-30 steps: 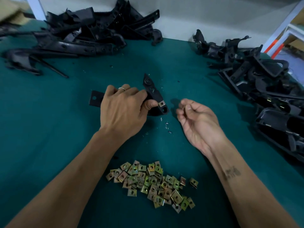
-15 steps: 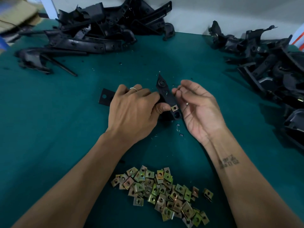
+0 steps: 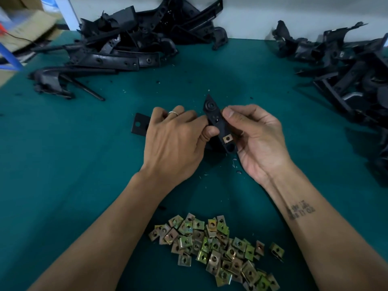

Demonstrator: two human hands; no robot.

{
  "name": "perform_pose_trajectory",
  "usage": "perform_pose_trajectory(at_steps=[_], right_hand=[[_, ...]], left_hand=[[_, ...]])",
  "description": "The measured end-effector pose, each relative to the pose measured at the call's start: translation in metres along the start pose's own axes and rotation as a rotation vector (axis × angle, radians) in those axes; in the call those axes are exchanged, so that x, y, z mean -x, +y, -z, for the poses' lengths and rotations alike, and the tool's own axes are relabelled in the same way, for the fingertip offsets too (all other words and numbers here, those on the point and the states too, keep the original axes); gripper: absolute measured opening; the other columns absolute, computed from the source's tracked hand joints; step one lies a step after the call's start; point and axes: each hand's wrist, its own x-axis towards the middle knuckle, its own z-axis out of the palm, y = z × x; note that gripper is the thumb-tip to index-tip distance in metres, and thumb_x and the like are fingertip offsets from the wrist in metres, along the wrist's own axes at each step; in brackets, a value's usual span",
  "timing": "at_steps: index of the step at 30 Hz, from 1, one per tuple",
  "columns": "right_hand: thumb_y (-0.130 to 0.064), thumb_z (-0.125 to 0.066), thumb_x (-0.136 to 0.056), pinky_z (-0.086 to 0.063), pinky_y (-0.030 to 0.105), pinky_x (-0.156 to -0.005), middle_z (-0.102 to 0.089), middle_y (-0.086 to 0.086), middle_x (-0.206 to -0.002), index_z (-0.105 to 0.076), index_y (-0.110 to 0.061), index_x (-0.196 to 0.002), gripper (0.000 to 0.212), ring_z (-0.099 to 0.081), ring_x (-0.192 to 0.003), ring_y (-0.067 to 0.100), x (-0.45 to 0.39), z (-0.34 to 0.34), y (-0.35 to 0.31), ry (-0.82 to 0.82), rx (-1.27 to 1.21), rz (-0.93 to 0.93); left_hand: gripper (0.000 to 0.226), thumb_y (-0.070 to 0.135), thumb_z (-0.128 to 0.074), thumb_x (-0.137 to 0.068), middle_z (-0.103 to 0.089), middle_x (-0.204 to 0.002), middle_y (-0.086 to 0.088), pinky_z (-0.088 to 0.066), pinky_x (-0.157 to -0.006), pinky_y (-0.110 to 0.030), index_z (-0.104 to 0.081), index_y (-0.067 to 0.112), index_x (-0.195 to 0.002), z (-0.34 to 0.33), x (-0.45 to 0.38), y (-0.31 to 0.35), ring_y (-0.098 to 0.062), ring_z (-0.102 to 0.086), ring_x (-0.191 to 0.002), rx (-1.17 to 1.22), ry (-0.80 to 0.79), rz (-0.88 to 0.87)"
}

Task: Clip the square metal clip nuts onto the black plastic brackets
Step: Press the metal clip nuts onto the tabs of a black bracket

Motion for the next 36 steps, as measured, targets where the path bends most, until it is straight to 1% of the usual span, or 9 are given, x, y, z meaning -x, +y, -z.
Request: perform_pose_trajectory(at_steps=[3, 10, 13, 17, 21, 24, 28, 33, 36], right_hand=[[-0.003, -0.078, -0.075, -0.055, 0.032, -0.057, -0.073, 0.017, -0.083, -0.068, -0.008, -0.073, 0.011, -0.068, -0.068, 0.027, 0.002, -0.002, 0.002, 0.04, 0.015, 0.027], [0.0, -0.078, -0.082, -0.053, 0.053, -0.085, -0.073, 0.017, -0.082, -0.072, -0.013, -0.066, 0.022, -0.067, -0.079, 0.033, 0.013, -0.017, 0.014, 0.167, -0.026, 0.122], [0.002, -0.077, -0.084, -0.054, 0.052, -0.083, -0.073, 0.015, -0.079, -0.07, -0.009, -0.069, 0.02, -0.067, -0.077, 0.03, 0.012, -0.017, 0.014, 0.198, -0.035, 0.131], [0.004, -0.076, -0.084, -0.056, 0.045, -0.073, -0.072, 0.019, -0.081, -0.069, -0.005, -0.072, 0.016, -0.067, -0.075, 0.032, 0.012, -0.014, 0.013, 0.177, -0.036, 0.138], [0.005, -0.075, -0.083, -0.052, 0.064, -0.084, -0.072, 0.019, -0.082, -0.069, -0.005, -0.074, 0.015, -0.067, -0.079, 0.035, 0.011, -0.01, 0.008, 0.126, 0.045, 0.148], [0.007, -0.074, -0.083, -0.054, 0.062, -0.083, -0.073, 0.017, -0.079, -0.068, -0.006, -0.072, 0.018, -0.069, -0.075, 0.031, 0.01, -0.009, 0.005, 0.115, 0.094, 0.154], [0.009, -0.074, -0.082, -0.05, 0.071, -0.087, -0.072, 0.019, -0.079, -0.068, -0.005, -0.071, 0.018, -0.067, -0.078, 0.035, 0.01, -0.012, 0.007, 0.153, 0.103, 0.153], [0.009, -0.074, -0.083, -0.054, 0.059, -0.092, -0.073, 0.014, -0.081, -0.071, -0.007, -0.073, 0.019, -0.067, -0.082, 0.032, 0.013, -0.013, 0.008, 0.144, 0.153, 0.221], [0.008, -0.074, -0.084, -0.051, 0.064, -0.097, -0.07, 0.021, -0.087, -0.07, -0.003, -0.075, 0.014, -0.065, -0.088, 0.038, 0.016, -0.016, 0.011, 0.12, 0.137, 0.238]], left_hand=[[0.044, 0.048, -0.032, -0.106, -0.064, -0.079, 0.003, -0.035, -0.075, -0.043, -0.059, 0.023, -0.082, 0.001, 0.0, 0.0, -0.028, -0.055, -0.078, -0.012, -0.003, 0.014], [0.044, 0.045, -0.035, -0.106, -0.065, -0.079, 0.002, -0.035, -0.076, -0.043, -0.06, 0.02, -0.08, 0.002, 0.0, 0.002, -0.028, -0.056, -0.079, -0.024, -0.005, 0.028], [0.044, 0.047, -0.034, -0.106, -0.065, -0.08, 0.002, -0.035, -0.077, -0.043, -0.062, 0.021, -0.082, 0.002, 0.0, 0.003, -0.028, -0.056, -0.08, -0.037, -0.017, 0.033], [0.044, 0.048, -0.034, -0.105, -0.066, -0.082, 0.004, -0.035, -0.078, -0.043, -0.064, 0.023, -0.086, 0.004, 0.0, 0.003, -0.027, -0.057, -0.082, -0.033, -0.026, 0.034], [0.043, 0.047, -0.035, -0.105, -0.066, -0.082, 0.004, -0.035, -0.078, -0.042, -0.065, 0.023, -0.086, 0.005, 0.0, 0.003, -0.027, -0.057, -0.083, -0.022, -0.02, 0.039], [0.043, 0.047, -0.034, -0.105, -0.066, -0.082, 0.004, -0.035, -0.078, -0.042, -0.066, 0.023, -0.089, 0.006, 0.0, 0.003, -0.027, -0.058, -0.084, -0.014, -0.027, 0.045], [0.044, 0.046, -0.033, -0.105, -0.066, -0.082, 0.004, -0.035, -0.079, -0.042, -0.065, 0.022, -0.086, 0.006, 0.0, 0.004, -0.026, -0.058, -0.085, -0.031, -0.04, 0.055], [0.038, 0.043, -0.038, -0.104, -0.067, -0.084, 0.004, -0.033, -0.078, -0.042, -0.064, 0.023, -0.085, 0.009, 0.0, 0.004, -0.027, -0.058, -0.086, -0.009, -0.042, 0.058], [0.034, 0.038, -0.041, -0.103, -0.067, -0.085, 0.005, -0.034, -0.077, -0.043, -0.063, 0.022, -0.084, 0.01, -0.001, 0.005, -0.027, -0.058, -0.086, -0.002, -0.037, 0.055]])
